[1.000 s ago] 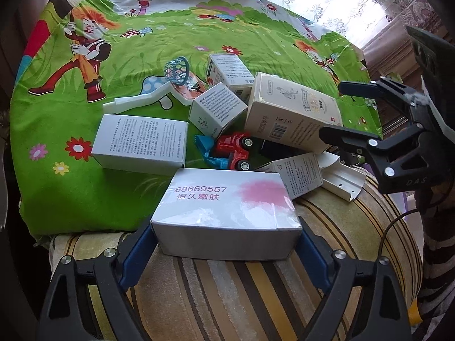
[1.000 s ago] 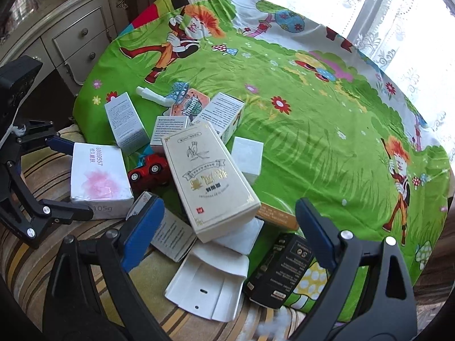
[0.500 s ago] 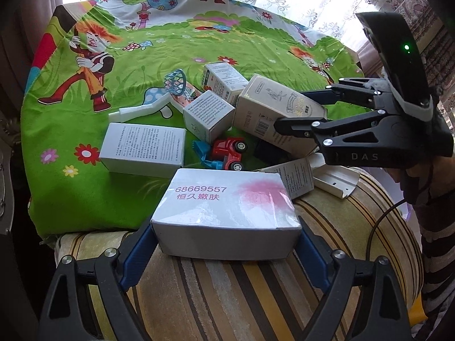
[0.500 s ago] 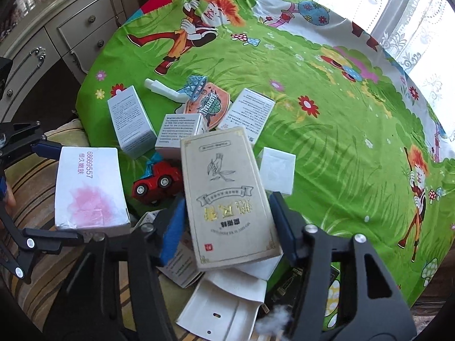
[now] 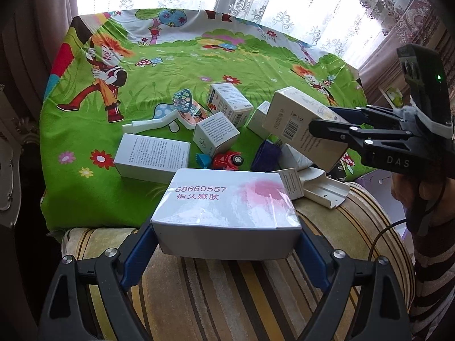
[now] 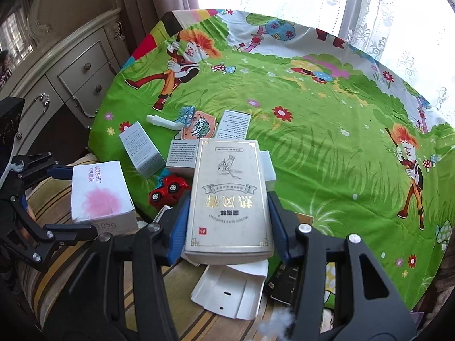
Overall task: Organize rigid objects
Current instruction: 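Carry both boxes over the purple box and lower the cream box inside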
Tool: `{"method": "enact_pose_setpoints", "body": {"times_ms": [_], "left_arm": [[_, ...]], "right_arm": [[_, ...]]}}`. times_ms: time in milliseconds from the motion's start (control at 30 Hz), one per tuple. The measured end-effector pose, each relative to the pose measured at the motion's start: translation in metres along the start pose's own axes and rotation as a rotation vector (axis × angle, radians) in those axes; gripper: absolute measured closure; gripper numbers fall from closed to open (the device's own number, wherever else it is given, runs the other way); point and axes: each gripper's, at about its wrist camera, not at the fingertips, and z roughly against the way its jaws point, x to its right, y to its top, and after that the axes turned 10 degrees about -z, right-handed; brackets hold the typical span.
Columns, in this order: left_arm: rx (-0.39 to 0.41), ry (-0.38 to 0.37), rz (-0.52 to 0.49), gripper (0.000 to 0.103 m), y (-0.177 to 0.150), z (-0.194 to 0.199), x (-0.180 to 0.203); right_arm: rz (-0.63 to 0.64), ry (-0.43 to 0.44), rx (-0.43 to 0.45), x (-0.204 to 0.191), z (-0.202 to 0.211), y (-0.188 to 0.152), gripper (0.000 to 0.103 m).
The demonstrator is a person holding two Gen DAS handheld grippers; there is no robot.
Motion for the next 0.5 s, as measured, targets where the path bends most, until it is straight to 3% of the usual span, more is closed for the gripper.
{"method": "enact_pose_setpoints", "body": {"times_ms": [500], "left_arm": [[0.052, -0.051, -0.125, 0.012, 0.023, 0.009, 0.06]], "right_arm": [[-0.184, -0.097, 0.148, 0.052, 0.08, -0.054, 0.048]]}}
